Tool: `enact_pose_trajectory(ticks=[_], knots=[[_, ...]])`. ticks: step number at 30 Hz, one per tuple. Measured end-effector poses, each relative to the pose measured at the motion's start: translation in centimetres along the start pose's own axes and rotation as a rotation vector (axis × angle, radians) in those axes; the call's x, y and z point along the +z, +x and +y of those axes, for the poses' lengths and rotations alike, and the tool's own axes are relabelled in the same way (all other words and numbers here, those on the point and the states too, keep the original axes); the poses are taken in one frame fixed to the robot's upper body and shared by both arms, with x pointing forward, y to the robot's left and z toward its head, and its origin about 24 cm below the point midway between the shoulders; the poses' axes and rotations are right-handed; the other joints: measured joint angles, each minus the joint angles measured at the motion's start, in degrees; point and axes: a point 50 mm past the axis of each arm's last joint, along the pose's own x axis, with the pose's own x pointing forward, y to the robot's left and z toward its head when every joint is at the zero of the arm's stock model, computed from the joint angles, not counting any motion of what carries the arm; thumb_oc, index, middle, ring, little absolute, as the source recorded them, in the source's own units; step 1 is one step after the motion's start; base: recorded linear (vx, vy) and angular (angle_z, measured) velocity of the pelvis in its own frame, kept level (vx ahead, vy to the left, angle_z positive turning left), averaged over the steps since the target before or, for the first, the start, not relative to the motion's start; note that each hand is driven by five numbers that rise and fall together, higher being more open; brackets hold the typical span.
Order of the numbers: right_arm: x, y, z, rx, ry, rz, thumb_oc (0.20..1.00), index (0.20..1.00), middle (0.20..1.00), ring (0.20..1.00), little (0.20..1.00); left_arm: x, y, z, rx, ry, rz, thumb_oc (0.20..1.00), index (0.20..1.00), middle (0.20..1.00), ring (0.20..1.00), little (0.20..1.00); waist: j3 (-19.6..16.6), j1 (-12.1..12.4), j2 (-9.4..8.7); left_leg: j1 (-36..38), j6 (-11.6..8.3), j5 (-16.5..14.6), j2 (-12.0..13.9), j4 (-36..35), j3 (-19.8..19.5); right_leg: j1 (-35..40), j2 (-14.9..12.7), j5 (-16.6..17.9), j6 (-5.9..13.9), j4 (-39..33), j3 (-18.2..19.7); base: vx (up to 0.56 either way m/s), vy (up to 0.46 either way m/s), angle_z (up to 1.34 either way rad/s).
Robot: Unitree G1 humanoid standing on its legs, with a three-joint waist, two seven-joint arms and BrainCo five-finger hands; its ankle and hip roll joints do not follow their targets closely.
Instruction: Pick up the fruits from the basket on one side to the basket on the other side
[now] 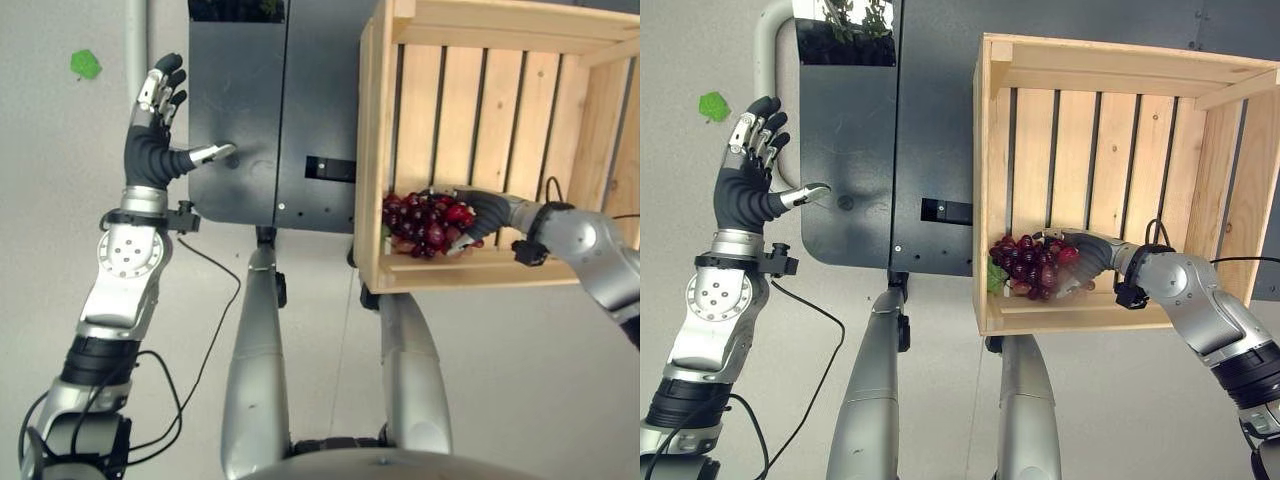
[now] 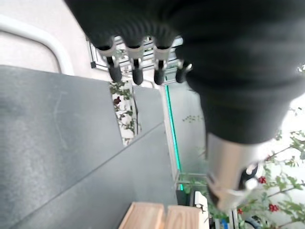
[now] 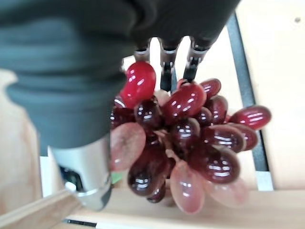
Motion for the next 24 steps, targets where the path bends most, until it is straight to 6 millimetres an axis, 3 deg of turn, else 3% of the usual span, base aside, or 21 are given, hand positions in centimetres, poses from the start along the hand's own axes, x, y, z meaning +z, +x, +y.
enact_pose_trajectory(ticks=[11,12,14,15,24], knots=[[0.3,0.1,-0.1,-0.003,-0.046,0.007,1.000,1.000,1.000,1.000,1.000,0.0,0.0,-0.3,-0.008,-0.008,0.001,1.000,1.000,1.000,1.000,1.000,-0.06,-1.33,-0.10,-1.04,0.38,0.27,0.18,-1.31,0.77,-0.90,0.12,1.41,0.47,-2.69,0.48,0.00,0.003,-0.02],[0.3,0.2,-0.1,-0.008,-0.044,0.005,0.881,0.881,0.881,0.881,0.881,0.1,0.0,-0.4,-0.012,-0.009,-0.001,1.000,1.000,1.000,1.000,1.000,-0.06,-1.40,-0.09,-1.02,0.38,0.28,0.07,-1.47,0.78,-0.94,0.12,1.44,0.49,-2.79,0.51,0.00,-0.002,-0.04],[0.4,0.4,0.0,-0.012,-0.042,0.000,0.235,0.235,0.235,0.235,0.235,0.2,0.0,-0.6,-0.017,-0.012,-0.007,1.000,1.000,1.000,1.000,1.000,-0.06,-1.37,-0.10,-1.02,0.38,0.28,0.09,-1.63,0.75,-0.96,0.12,1.44,0.49,-2.92,0.53,0.00,0.000,0.00],[0.5,0.4,0.1,-0.016,-0.041,-0.001,0.200,0.200,0.200,0.200,0.200,0.1,0.0,-0.6,-0.016,-0.012,-0.005,1.000,1.000,1.000,1.000,1.000,-0.06,-1.35,-0.10,-0.97,0.38,0.29,0.11,-1.78,0.75,-0.96,0.14,1.44,0.49,-2.97,0.53,0.00,0.000,0.00],[0.3,1.2,0.2,-0.109,0.030,-0.001,0.200,0.200,0.200,0.200,0.200,-0.1,-0.1,-0.7,-0.003,-0.022,0.013,1.000,1.000,1.000,1.000,1.000,-0.06,-1.01,-0.09,-0.96,0.48,0.38,-0.02,-2.08,0.90,-1.20,-0.07,1.43,0.49,-2.93,0.61,0.00,0.000,0.00]])
